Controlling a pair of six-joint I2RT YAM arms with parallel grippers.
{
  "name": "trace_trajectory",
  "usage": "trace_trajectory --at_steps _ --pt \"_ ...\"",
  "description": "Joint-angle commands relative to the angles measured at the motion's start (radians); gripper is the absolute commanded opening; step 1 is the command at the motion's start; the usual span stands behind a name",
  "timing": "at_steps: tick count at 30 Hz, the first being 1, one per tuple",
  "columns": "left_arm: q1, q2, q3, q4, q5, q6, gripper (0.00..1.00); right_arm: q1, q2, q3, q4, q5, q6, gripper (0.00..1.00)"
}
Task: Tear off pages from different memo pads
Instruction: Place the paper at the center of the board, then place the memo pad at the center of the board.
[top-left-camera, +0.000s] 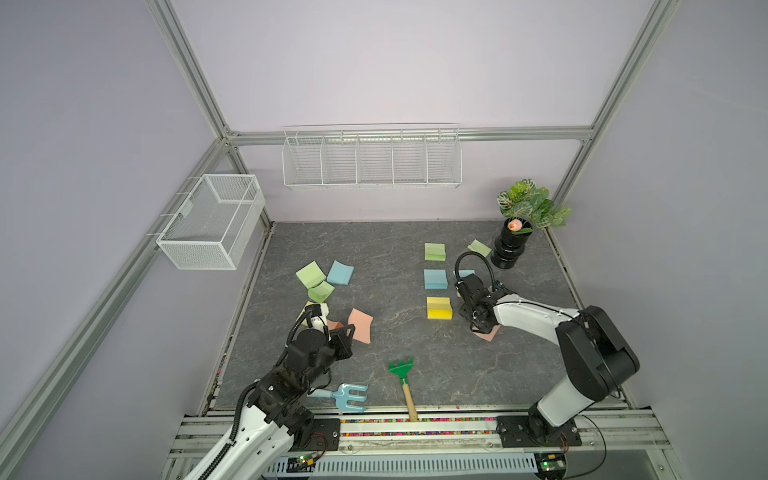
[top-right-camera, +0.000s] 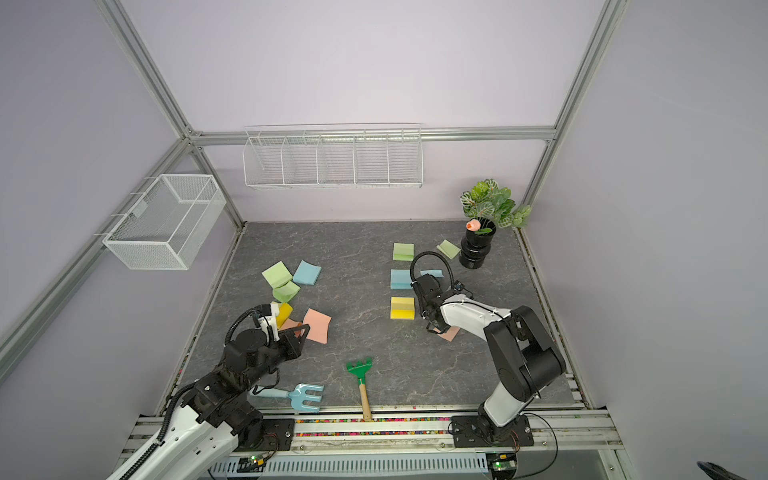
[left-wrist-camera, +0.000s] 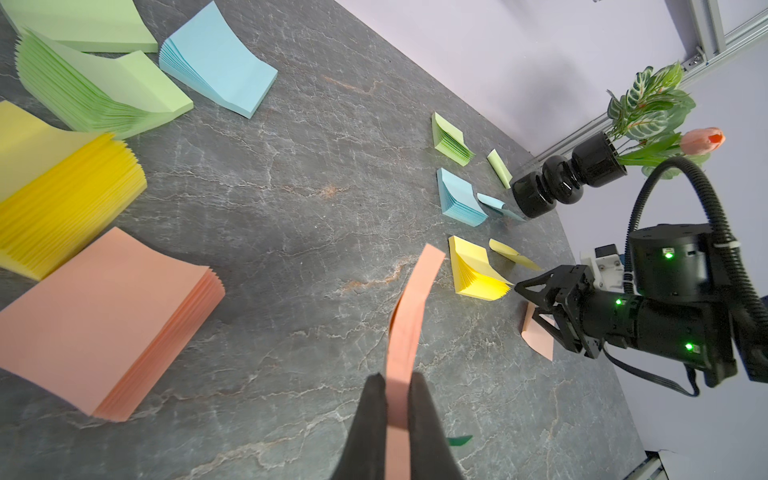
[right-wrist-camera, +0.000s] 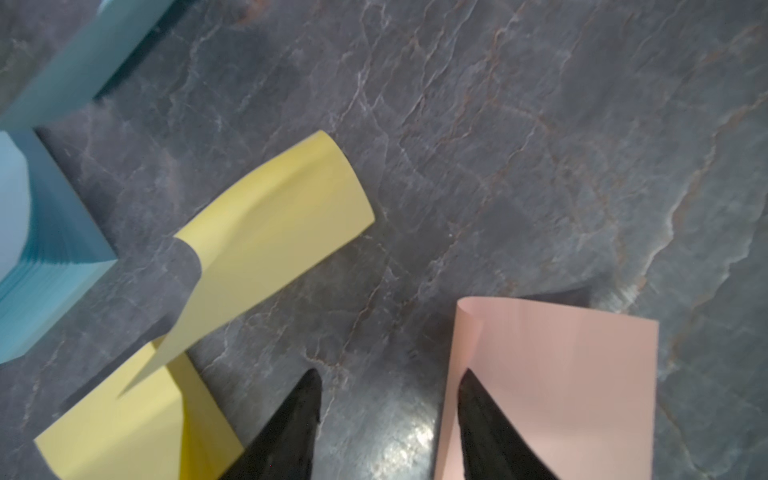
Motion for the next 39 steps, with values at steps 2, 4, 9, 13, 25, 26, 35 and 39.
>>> trace_trajectory --at_steps 2,4,9,13,25,26,35,39 --pt "0.003 0.000 -0.008 0.028 -0.005 0.004 0.00 0.002 0.039 0.024 0.006 -0.007 0.001 0.54" --pt "0.003 0.002 -0.007 0.029 -0.003 0.005 0.00 0.002 0.053 0.031 -0.009 -0.008 0.004 0.54" --pt "0.003 0.017 -0.014 0.077 0.044 0.034 0.00 0.003 0.088 0.061 -0.061 -0.022 0.000 0.53" --pt "0.003 0.036 -0.020 0.166 0.139 0.044 0.00 0.003 0.057 0.058 -0.060 -0.045 0.004 0.54" --pt "-0.040 0.167 0.018 0.377 0.303 -0.081 0.00 -0.006 -0.207 0.032 -0.078 -0.091 -0.069 0.60" --pt "-0.065 0.192 0.022 0.397 0.285 -0.090 0.00 -0.010 -0.242 0.025 -0.081 -0.091 -0.096 0.60" --pt "-0.323 0.535 0.106 0.573 0.085 -0.143 0.00 -0.032 -0.644 -0.107 0.000 -0.053 -0.534 0.74" --pt "-0.351 0.742 0.135 0.718 0.084 -0.204 0.00 -0.035 -0.806 -0.196 0.074 -0.124 -0.724 0.85"
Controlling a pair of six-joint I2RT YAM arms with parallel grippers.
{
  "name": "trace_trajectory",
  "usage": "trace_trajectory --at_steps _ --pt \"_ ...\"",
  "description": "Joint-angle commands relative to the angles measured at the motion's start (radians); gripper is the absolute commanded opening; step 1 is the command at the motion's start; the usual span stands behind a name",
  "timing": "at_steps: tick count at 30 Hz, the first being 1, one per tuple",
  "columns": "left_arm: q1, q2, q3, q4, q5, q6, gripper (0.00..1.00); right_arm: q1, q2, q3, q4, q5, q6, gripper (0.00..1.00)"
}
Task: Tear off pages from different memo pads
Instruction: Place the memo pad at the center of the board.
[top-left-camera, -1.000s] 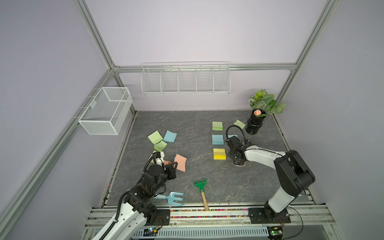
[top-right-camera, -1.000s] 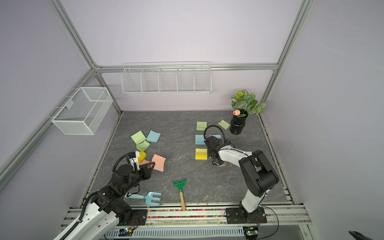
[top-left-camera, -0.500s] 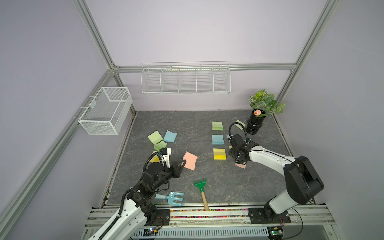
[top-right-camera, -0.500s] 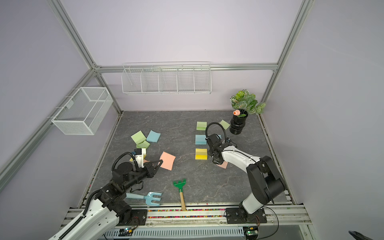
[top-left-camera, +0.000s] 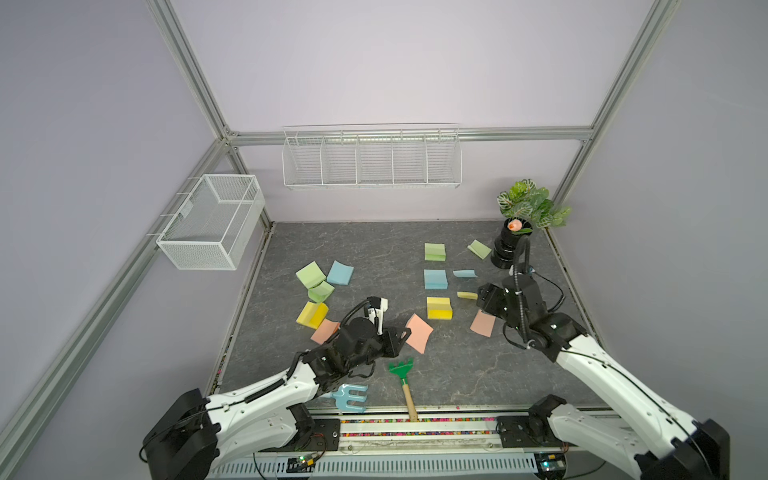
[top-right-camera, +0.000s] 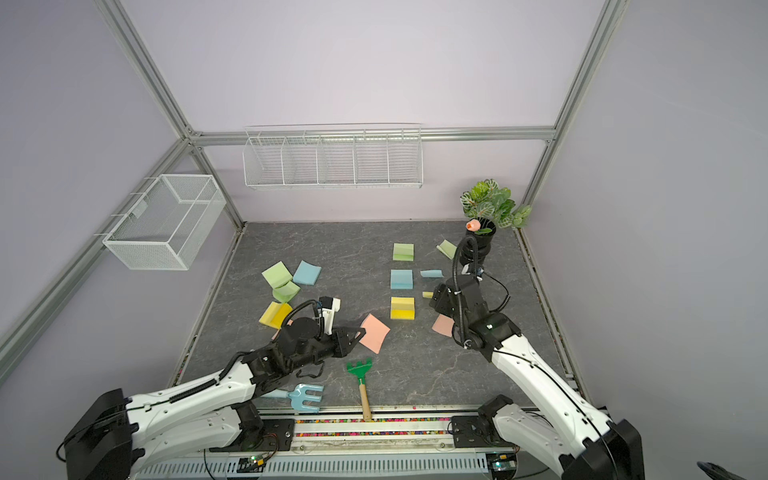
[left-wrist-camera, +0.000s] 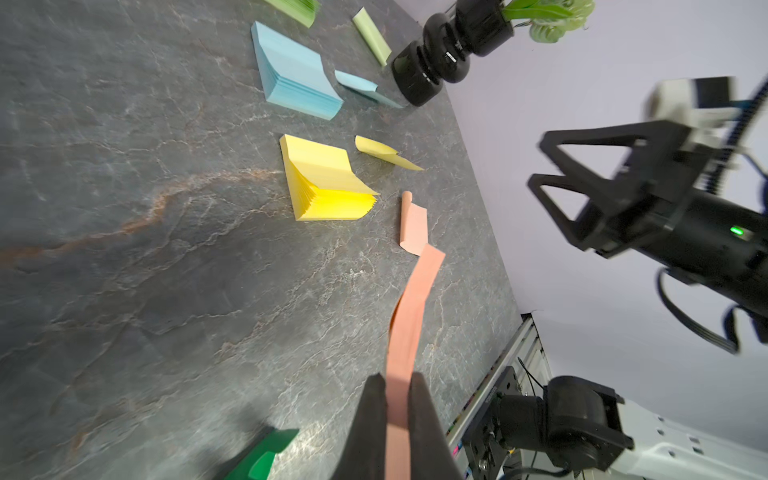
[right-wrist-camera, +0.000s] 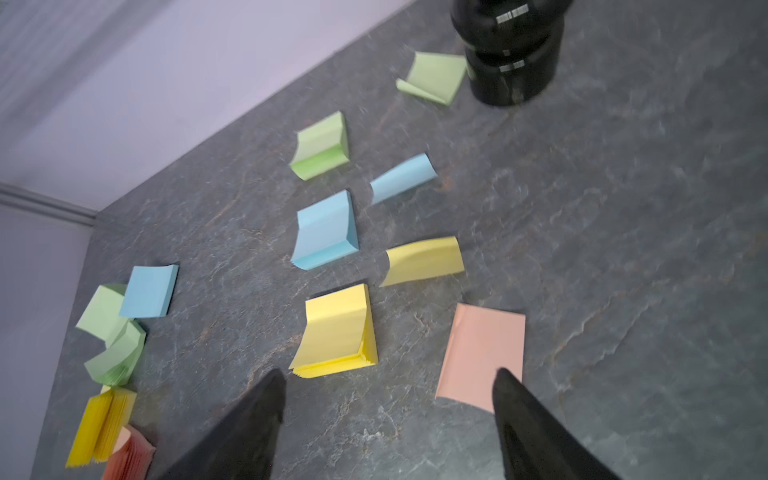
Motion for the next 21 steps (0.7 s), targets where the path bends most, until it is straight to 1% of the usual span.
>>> trace_trajectory --at_steps 1,3,8,9,12,15,19,21 --pt "-0.025 0.143 0.047 0.181 -0.039 -0.080 0.00 -0.002 -0.095 -0.081 0.074 -0.053 -0.238 0.87" --pt "-0.046 0.244 0.075 0.246 -0.043 -0.108 0.00 -0.004 -0.157 -0.133 0.110 -0.064 -0.261 0.90" --pt "-0.077 0.432 0.112 0.384 -0.072 -0.192 0.00 -0.005 -0.238 -0.234 0.161 -0.072 -0.246 0.90" --pt "-0.079 0.462 0.109 0.406 -0.091 -0.244 0.00 -0.005 -0.247 -0.249 0.168 -0.070 -0.237 0.91" --pt "-0.090 0.510 0.090 0.448 -0.165 -0.319 0.00 -0.005 -0.266 -0.280 0.180 -0.059 -0.204 0.90" --pt "-0.102 0.530 0.086 0.436 -0.227 -0.373 0.00 -0.005 -0.286 -0.293 0.182 -0.045 -0.182 0.90" --pt "-0.106 0.584 0.144 0.389 -0.205 -0.399 0.00 -0.005 -0.298 -0.293 0.182 -0.033 -0.197 0.90" --pt "-0.108 0.626 0.174 0.385 -0.174 -0.427 0.00 -0.005 -0.295 -0.284 0.163 -0.020 -0.207 0.90"
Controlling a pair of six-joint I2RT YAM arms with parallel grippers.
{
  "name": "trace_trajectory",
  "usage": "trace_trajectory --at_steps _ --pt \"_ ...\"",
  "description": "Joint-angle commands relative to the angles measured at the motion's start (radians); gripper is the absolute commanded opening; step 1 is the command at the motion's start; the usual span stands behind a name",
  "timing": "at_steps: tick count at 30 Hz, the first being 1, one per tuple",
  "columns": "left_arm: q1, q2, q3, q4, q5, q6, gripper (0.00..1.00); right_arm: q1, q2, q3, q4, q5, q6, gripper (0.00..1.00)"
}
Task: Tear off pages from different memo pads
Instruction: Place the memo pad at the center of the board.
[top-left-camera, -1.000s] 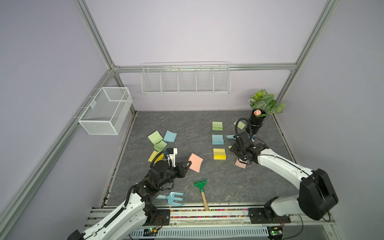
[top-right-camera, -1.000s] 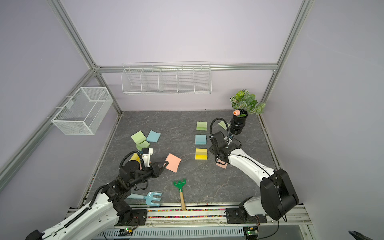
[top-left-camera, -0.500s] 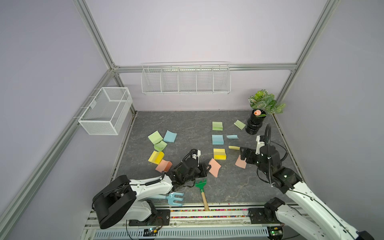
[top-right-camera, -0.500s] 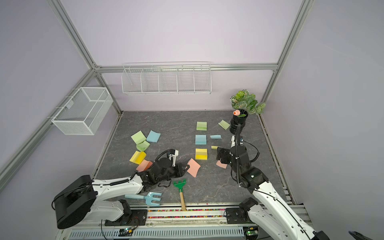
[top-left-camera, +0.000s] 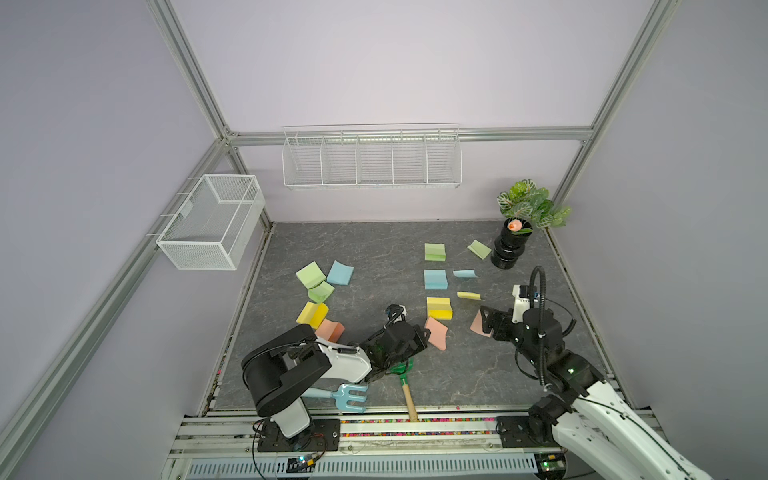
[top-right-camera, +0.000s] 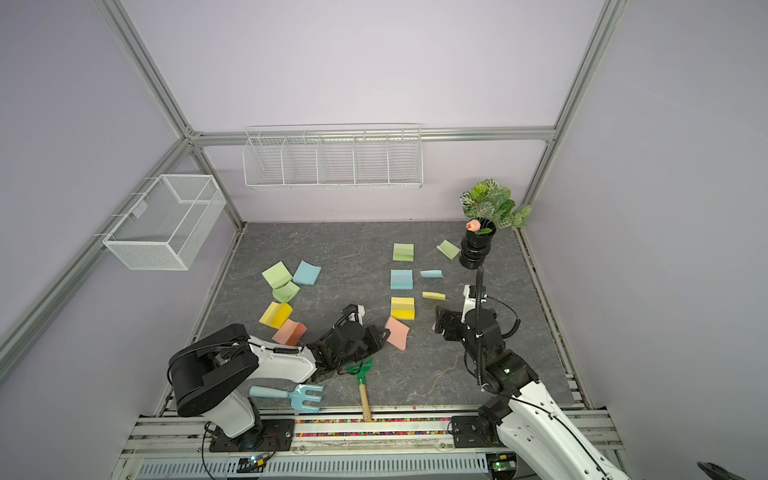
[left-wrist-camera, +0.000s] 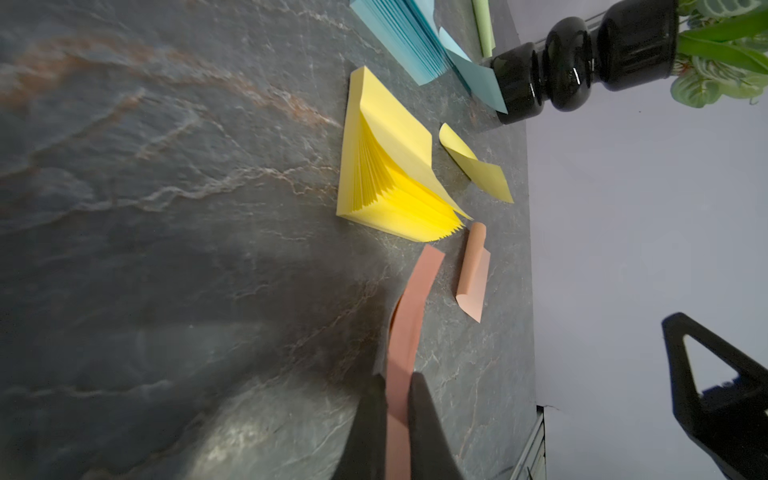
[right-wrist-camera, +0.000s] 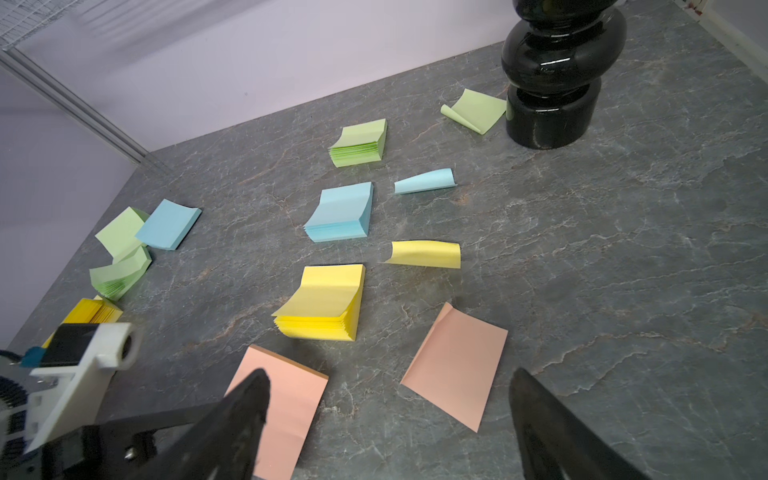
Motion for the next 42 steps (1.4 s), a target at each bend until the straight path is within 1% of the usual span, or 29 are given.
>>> trace_trajectory --at_steps 1,5,9,14,19,24,28,29,30,33,34,35,36,39,42 --pt "-0.013 0.060 0.061 0.020 0.014 -0.087 0.00 -0.005 -0.005 0.004 0.002 0.030 -0.017 0.90" --pt "-0.033 0.110 0.084 0.036 0.018 -0.131 0.00 -0.005 -0.010 0.007 -0.014 0.037 -0.028 0.90" --pt "-0.035 0.109 0.055 0.032 -0.059 -0.168 0.00 -0.005 -0.035 -0.001 -0.019 0.037 -0.017 0.91" --pt "-0.020 0.087 0.053 -0.041 -0.132 -0.182 0.00 -0.005 -0.050 -0.003 -0.036 0.039 -0.017 0.90" --pt "0.029 0.128 0.088 -0.036 -0.086 -0.184 0.00 -0.005 -0.066 -0.012 -0.042 0.044 -0.021 0.90" --pt "0.043 0.166 0.141 -0.040 -0.069 -0.163 0.00 -0.005 -0.075 -0.019 -0.046 0.054 -0.038 0.90" --pt "0.050 0.197 0.190 -0.047 -0.019 -0.141 0.00 -0.005 -0.078 -0.025 -0.045 0.056 -0.046 0.90" --pt "0.050 0.199 0.196 -0.050 -0.009 -0.138 0.02 -0.005 -0.078 -0.026 -0.045 0.058 -0.049 0.90" --pt "0.050 0.196 0.200 -0.055 0.000 -0.131 0.08 -0.005 -0.079 -0.027 -0.045 0.057 -0.052 0.90" --pt "0.048 0.158 0.193 -0.105 0.005 -0.108 0.31 -0.005 -0.082 -0.024 -0.044 0.053 -0.064 0.93" --pt "0.048 0.138 0.191 -0.129 0.001 -0.096 0.36 -0.004 -0.081 -0.023 -0.044 0.053 -0.068 0.96" --pt "0.048 0.115 0.185 -0.151 -0.002 -0.083 0.39 -0.005 -0.081 -0.018 -0.045 0.056 -0.068 0.97" --pt "0.048 0.087 0.182 -0.181 -0.009 -0.067 0.42 -0.005 -0.078 -0.016 -0.045 0.059 -0.069 0.89" --pt "0.038 -0.010 0.192 -0.300 -0.039 -0.004 0.49 -0.005 -0.070 -0.006 -0.036 0.065 -0.071 0.89" --pt "0.020 -0.105 0.250 -0.475 -0.080 0.092 0.56 -0.006 -0.055 0.008 -0.016 0.073 -0.067 0.89"
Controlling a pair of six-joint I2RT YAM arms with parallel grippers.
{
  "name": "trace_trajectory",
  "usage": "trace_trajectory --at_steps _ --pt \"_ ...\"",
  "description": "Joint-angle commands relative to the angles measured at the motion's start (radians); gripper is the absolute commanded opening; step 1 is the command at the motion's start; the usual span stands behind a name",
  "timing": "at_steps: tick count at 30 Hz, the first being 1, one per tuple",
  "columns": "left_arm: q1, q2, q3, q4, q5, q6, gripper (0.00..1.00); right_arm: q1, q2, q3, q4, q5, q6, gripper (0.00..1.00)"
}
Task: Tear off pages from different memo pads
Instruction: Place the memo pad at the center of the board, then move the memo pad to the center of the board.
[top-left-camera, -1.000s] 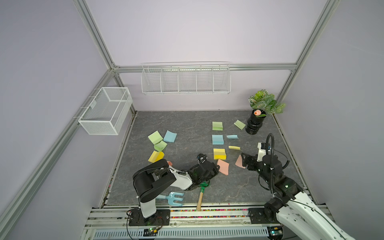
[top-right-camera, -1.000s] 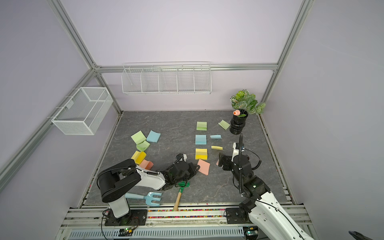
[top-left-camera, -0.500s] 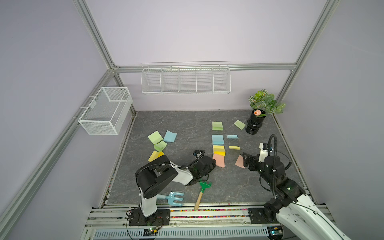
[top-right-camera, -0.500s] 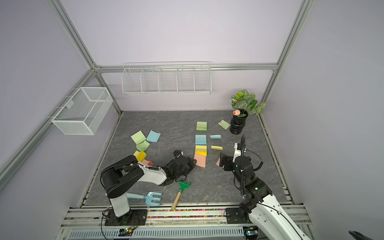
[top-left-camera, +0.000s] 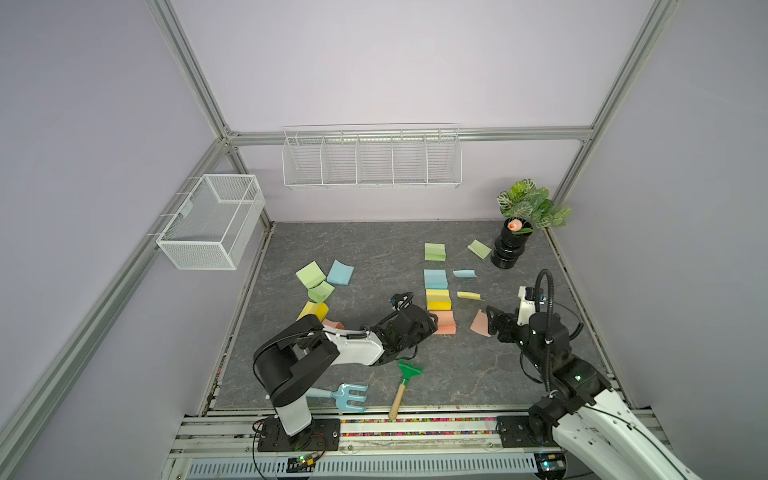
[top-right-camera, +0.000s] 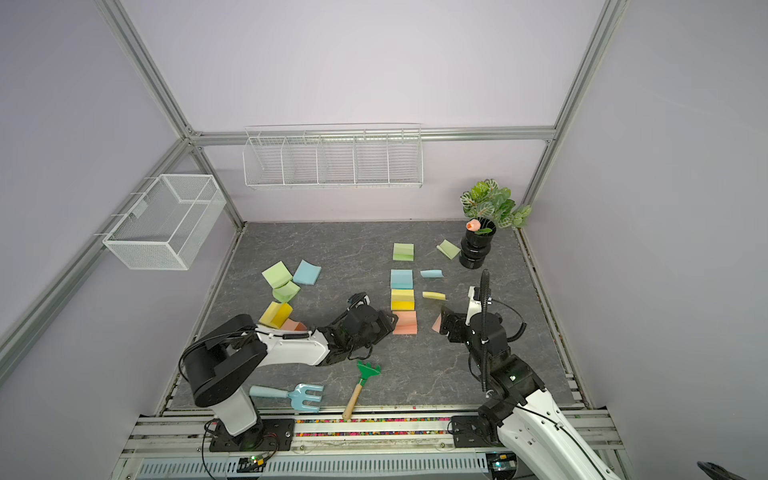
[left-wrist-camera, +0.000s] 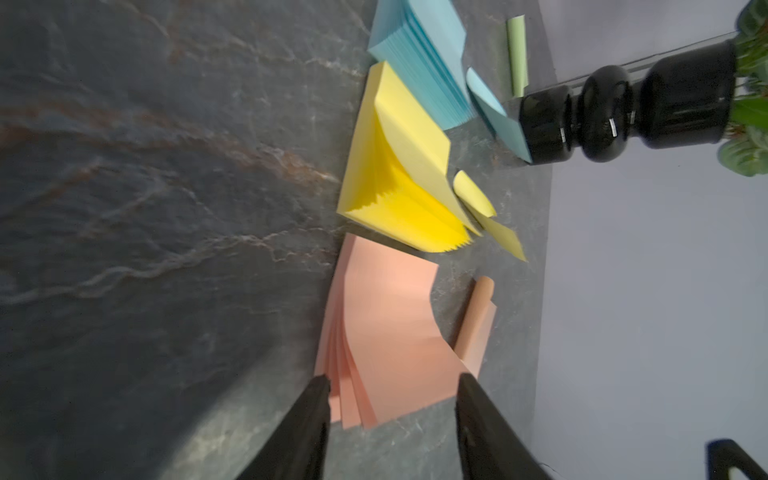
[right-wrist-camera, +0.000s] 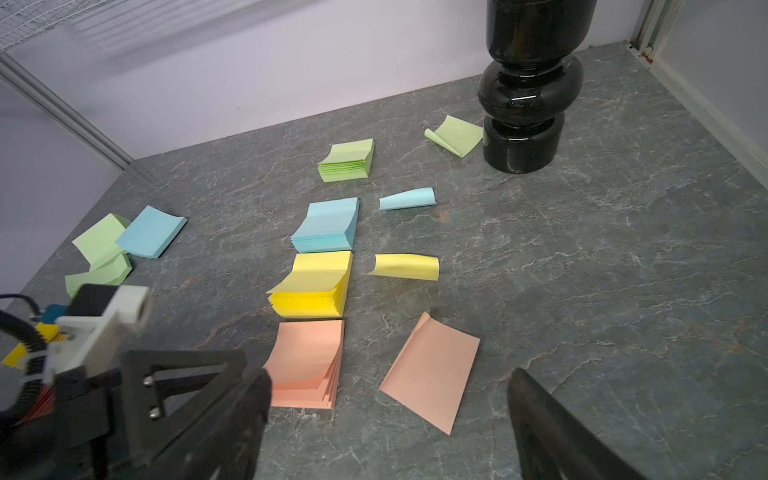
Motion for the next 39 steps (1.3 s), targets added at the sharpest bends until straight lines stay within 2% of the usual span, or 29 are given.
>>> trace_trajectory --at_steps 1,6,10,13,17,19,21,24,29,39 --pt "-0.018 -0.106 0.079 -0.238 -0.074 0.141 0.57 -0.004 0.015 0.017 0.033 0.024 -0.003 0.89" --pt "0.004 -0.275 0.173 -0.607 -0.278 0.276 0.71 -0.005 -0.010 -0.029 0.133 0.005 0.040 0.89" --pt "0.105 -0.417 0.133 -0.799 -0.429 0.346 0.77 -0.005 -0.037 -0.084 0.226 -0.101 -0.021 0.89" --pt "0.300 -0.531 0.005 -0.827 -0.390 0.373 0.79 -0.005 -0.014 -0.087 0.236 -0.154 -0.041 0.89" --pt "0.589 -0.612 -0.139 -0.782 -0.226 0.423 0.81 -0.004 0.031 -0.091 0.267 -0.213 -0.035 0.89" --pt "0.686 -0.611 -0.185 -0.752 -0.170 0.447 0.81 -0.004 0.051 -0.092 0.272 -0.228 -0.027 0.89" --pt "0.738 -0.588 -0.212 -0.714 -0.145 0.473 0.81 -0.002 0.066 -0.093 0.278 -0.241 -0.023 0.89" --pt "0.758 -0.502 -0.210 -0.679 -0.125 0.498 0.81 -0.002 0.079 -0.096 0.281 -0.247 -0.019 0.89" --pt "0.759 -0.382 -0.178 -0.689 -0.091 0.503 0.76 -0.002 0.077 -0.106 0.291 -0.235 -0.015 0.89" --pt "0.752 -0.381 -0.218 -0.667 0.019 0.486 0.70 -0.003 0.075 -0.120 0.307 -0.213 -0.015 0.89"
